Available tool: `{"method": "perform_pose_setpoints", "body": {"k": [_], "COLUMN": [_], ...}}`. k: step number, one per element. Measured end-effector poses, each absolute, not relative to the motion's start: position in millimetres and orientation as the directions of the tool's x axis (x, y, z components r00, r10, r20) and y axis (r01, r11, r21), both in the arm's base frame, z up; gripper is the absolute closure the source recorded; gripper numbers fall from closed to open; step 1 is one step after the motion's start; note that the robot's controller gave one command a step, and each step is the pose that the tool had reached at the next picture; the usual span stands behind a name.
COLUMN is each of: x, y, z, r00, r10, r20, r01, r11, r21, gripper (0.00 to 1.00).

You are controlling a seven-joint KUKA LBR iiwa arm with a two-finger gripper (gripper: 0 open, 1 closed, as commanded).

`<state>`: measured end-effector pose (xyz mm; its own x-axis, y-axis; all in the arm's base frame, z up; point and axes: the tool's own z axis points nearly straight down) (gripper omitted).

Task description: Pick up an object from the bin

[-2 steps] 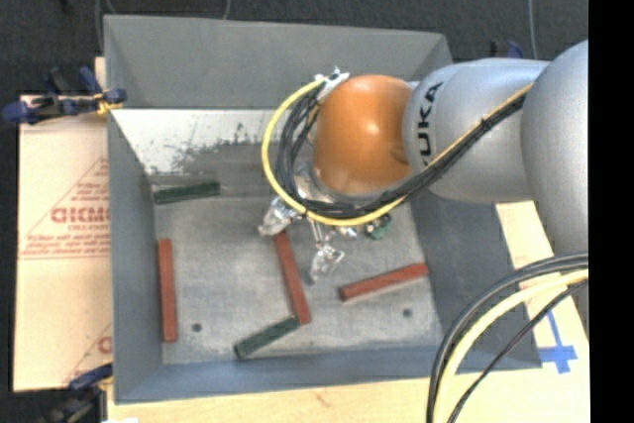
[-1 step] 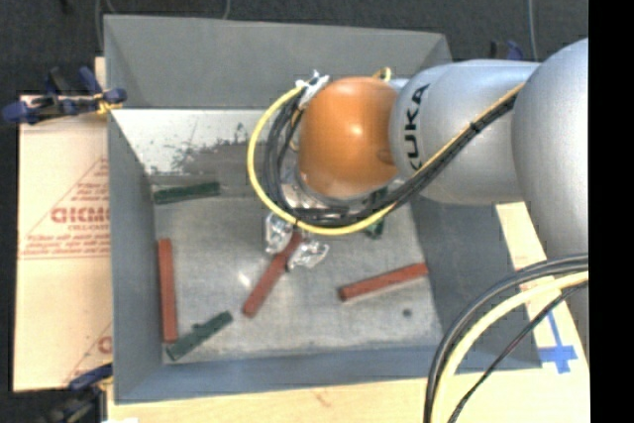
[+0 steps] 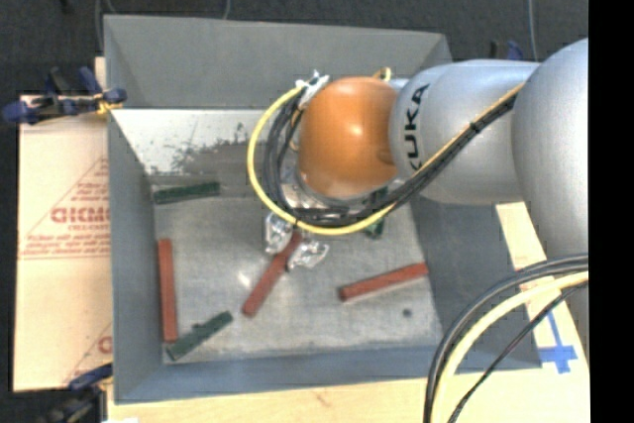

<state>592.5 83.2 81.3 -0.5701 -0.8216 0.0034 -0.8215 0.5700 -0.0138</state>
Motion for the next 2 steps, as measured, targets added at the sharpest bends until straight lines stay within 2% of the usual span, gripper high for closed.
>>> {"method": "perform_pose_setpoints", "body": {"k": [2], "x": [591.6], "y": [82.9], "z": [85.8], "r00": [-0.574], "r10": [-0.819], "r20": [-0.002], "r01": [-0.819], "r11": [0.574], "r21": [-0.008], "gripper": [1.00]}}
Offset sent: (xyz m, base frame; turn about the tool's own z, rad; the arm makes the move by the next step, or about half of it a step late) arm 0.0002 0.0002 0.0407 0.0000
